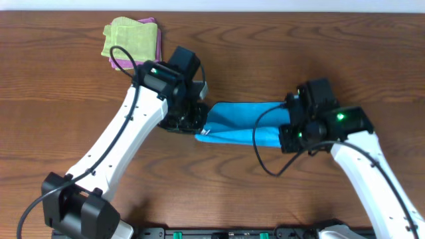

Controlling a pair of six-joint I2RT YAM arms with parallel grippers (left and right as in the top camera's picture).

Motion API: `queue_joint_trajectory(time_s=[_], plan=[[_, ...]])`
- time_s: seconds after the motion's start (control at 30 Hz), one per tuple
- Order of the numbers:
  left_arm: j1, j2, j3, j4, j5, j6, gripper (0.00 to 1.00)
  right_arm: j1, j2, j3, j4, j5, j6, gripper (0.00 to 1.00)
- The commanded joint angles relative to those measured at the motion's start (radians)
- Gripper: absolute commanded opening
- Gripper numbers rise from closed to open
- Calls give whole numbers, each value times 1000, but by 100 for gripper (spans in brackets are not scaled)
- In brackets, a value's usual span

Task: Fold the cloth
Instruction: 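Lower the stretched cloth flat onto the table with both grippers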

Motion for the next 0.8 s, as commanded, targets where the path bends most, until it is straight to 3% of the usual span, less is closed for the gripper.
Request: queue_joint_trajectory(time_s=[0.0,0.17,0.43,0.47,0.53,0.57,0.6,0.67,0.77], plan=[[-6,-14,-69,-1,-53,-9,6,14,-66,-96,40,-1,17,2],[-6,-23,-168,21,-166,-68,6,13,-158,-214,158,-1,17,2],[-39,-73,-417,237,-131,-126,6,13,-169,-367,176,-12,94,4],[-43,-72,-433,263,-104,-128,6,13,-169,-377,176,-12,101,18],[-59,-72,-461,311,-52,-141,6,13,-169,-387,167,-24,108,30],[-66,-72,-467,317,-48,-153,6,13,-169,-388,160,-27,108,46],[-79,-72,-473,319,-48,-161,6,13,-169,-388,152,-27,108,99],[-104,-73,-474,317,-42,-166,6,13,-169,-388,143,-27,112,99],[-131,-73,-473,326,-37,-186,26,13,-169,-388,155,-27,112,99]])
